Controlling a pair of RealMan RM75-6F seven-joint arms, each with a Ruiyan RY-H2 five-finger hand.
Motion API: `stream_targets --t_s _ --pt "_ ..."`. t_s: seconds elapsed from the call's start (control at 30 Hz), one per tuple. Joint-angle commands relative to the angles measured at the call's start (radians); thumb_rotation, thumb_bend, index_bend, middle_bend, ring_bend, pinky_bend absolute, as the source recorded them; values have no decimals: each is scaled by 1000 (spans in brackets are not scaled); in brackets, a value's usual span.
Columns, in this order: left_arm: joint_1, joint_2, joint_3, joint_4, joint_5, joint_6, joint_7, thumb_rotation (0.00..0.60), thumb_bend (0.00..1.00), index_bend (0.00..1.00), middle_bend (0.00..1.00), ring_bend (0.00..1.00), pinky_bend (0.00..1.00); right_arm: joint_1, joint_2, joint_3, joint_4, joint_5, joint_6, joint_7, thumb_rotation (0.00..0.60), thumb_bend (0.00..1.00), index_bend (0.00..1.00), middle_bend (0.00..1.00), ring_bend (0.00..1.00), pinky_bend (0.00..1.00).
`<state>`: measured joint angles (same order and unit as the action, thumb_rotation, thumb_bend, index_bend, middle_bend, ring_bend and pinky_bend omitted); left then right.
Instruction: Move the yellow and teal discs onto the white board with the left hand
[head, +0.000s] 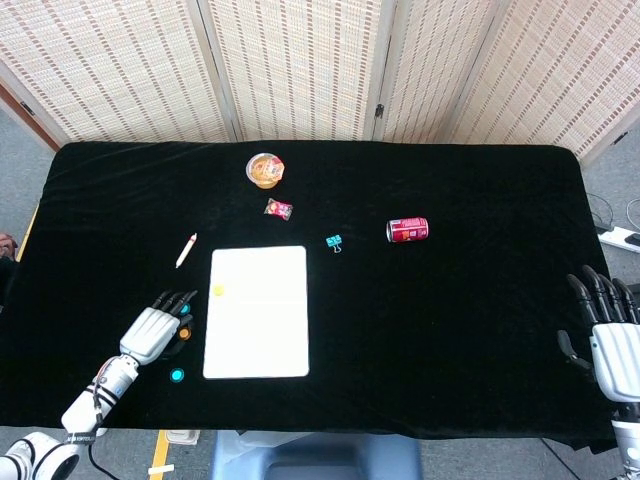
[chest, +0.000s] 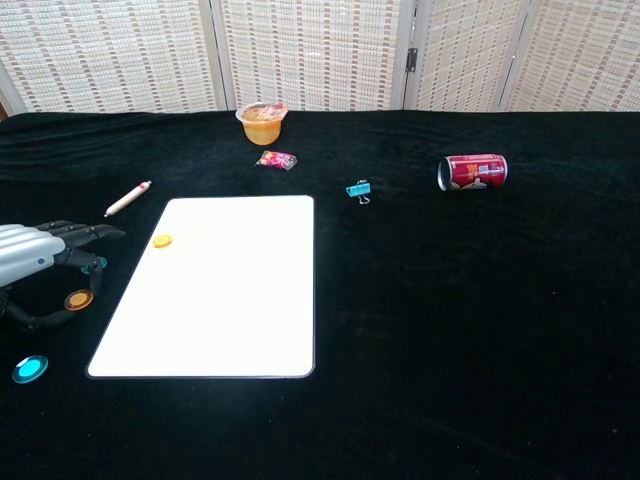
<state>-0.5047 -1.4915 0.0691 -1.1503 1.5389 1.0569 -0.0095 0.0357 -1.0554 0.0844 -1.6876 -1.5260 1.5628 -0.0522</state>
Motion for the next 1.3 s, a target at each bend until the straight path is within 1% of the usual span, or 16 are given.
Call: stream_targets --t_s 0.03,0.13,0.33,0.5,0.6,0.87,1.1,1.3 --pt "1 -2 -2 2 1 2 -3 600 428 491 36 0 0 0 -1 0 1 1 0 1 600 459 0 0 11 0" --pt "1 -2 -2 2 5 5 -10 600 428 520 46 0 0 -1 -1 0 2 0 1 3 600 458 0 0 10 0" --pt "-15 22 -19 -31 11 11 -10 600 428 521 48 0 0 -1 0 1 4 -1 3 4 600 459 0 0 8 0" --pt "-60 57 -61 -94 14 -1 -2 600 429 521 48 0 0 0 0 1 4 -3 4 4 600 459 0 0 6 0" --pt "-98 62 -93 -116 1 -30 6 600 430 521 48 0 0 -1 0 1 5 -2 4 6 600 459 0 0 6 0" --pt "-202 25 -168 -124 -76 -157 51 600 430 520 48 0 0 -6 0 2 12 10 4 14 600 459 0 0 4 0" --pt "-260 -24 -198 -100 -149 -239 113 600 431 516 48 0 0 -5 -2 5 21 21 -4 21 600 459 0 0 4 0" --pt "-287 -59 -212 -69 -206 -277 145 600 431 512 47 0 0 -1 -5 7 30 27 -12 27 600 459 0 0 3 0"
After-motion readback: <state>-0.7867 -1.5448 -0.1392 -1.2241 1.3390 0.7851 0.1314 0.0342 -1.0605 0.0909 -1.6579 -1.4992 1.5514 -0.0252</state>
